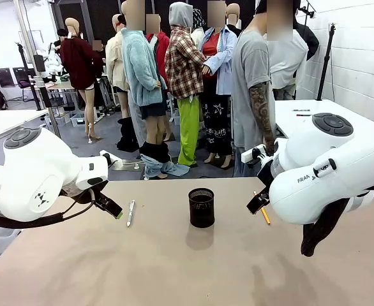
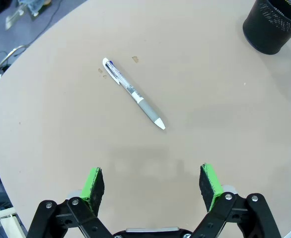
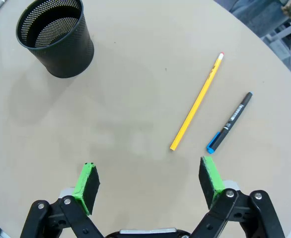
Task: Place the pens into the pen holder.
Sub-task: Pick up a writing instrument from the table and place it into the Pen holder.
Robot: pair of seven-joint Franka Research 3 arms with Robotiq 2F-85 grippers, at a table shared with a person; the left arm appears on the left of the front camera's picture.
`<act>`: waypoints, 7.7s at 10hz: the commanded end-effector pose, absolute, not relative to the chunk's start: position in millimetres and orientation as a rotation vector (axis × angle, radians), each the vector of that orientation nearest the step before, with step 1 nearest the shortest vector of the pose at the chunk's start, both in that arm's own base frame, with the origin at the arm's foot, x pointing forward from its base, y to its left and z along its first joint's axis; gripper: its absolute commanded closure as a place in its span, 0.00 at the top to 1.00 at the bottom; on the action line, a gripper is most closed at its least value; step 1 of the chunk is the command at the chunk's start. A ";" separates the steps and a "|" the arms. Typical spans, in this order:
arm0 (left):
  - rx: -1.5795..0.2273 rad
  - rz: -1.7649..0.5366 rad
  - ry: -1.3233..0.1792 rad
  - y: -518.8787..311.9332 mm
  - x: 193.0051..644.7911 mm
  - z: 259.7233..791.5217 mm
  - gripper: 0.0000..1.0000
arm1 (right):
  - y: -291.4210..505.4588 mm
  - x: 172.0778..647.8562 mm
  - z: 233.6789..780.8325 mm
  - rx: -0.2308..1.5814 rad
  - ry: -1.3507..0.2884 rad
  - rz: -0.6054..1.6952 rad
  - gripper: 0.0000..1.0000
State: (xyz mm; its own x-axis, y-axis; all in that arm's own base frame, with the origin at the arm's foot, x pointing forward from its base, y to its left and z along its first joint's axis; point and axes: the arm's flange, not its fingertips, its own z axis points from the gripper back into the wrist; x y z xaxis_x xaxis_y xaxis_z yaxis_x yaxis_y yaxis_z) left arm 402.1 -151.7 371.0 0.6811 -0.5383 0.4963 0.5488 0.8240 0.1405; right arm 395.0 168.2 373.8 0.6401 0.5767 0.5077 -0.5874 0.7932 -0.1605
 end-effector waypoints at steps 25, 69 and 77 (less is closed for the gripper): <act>-0.021 -0.607 -0.551 -150.7 402.5 371.1 1.00 | 105.2 600.1 300.1 -0.067 -0.050 0.343 0.00; -0.021 -0.607 -0.551 -150.7 402.5 371.1 1.00 | 249.2 545.8 311.6 0.928 -0.718 1.288 0.44; -0.021 -0.607 -0.551 -150.7 402.5 371.1 1.00 | 178.7 542.4 412.2 0.609 -0.806 1.080 0.62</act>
State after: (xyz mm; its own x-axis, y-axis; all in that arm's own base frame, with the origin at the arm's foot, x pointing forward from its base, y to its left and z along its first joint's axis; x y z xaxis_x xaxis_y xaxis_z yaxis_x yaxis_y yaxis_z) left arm 402.2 -152.4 370.4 0.6809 -0.5400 0.4947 0.5498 0.8232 0.1418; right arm 552.0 177.2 408.9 0.1673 0.4927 0.8540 -0.9633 0.2661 0.0351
